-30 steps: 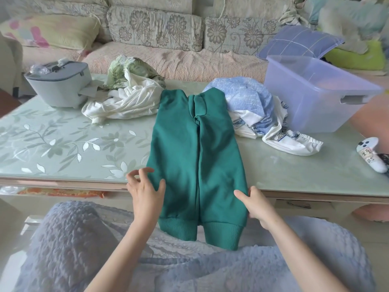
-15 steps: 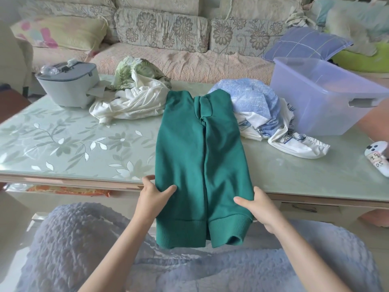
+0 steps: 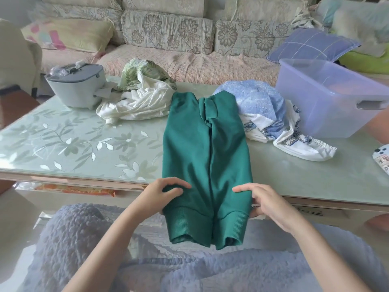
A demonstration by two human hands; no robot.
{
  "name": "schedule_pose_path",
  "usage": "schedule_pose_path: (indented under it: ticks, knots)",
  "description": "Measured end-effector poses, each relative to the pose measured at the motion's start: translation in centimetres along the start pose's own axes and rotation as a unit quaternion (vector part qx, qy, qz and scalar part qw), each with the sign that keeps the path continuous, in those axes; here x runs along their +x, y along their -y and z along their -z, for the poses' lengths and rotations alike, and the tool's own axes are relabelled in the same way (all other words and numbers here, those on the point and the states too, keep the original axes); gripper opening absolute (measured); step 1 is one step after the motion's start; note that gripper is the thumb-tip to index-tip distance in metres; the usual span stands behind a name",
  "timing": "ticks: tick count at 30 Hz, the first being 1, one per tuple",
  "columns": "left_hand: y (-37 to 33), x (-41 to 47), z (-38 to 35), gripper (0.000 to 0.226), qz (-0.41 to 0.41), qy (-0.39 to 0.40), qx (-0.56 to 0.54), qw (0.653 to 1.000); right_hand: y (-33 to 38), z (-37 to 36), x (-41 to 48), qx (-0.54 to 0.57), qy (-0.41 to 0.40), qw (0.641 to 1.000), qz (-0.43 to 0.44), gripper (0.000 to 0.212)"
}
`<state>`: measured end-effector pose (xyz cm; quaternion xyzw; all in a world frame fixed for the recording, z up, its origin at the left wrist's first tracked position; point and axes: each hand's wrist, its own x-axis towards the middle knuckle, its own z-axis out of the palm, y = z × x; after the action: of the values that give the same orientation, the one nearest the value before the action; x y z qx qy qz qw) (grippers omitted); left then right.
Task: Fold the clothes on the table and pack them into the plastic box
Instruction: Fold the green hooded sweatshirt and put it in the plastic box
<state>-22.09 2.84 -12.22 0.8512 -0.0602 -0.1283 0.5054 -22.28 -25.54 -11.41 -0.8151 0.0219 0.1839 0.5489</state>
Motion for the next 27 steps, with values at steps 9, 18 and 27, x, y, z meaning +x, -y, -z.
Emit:
schedule_pose_path:
  ticks: [9,18,27]
  knots:
    - [3.0,-2.5,0.1,0.064,-0.129,0.01,-0.075,0.989,-1.6,1.0,-1.2,-0.189,0.032,0.962,0.194,0.063]
    - [3.1,0.0,1.4,0.031,-0.196,-0.196,0.156,0.948,-2.1,2.3,1.8,-0.202,-0.134,0.927,0.286,0.039]
    - [1.9,6.3,2.1,0.031,0.139,-0.211,0.121,0.96,-0.3,1.8,6.3,-0.086,-0.268,0.959,0.003,0.055]
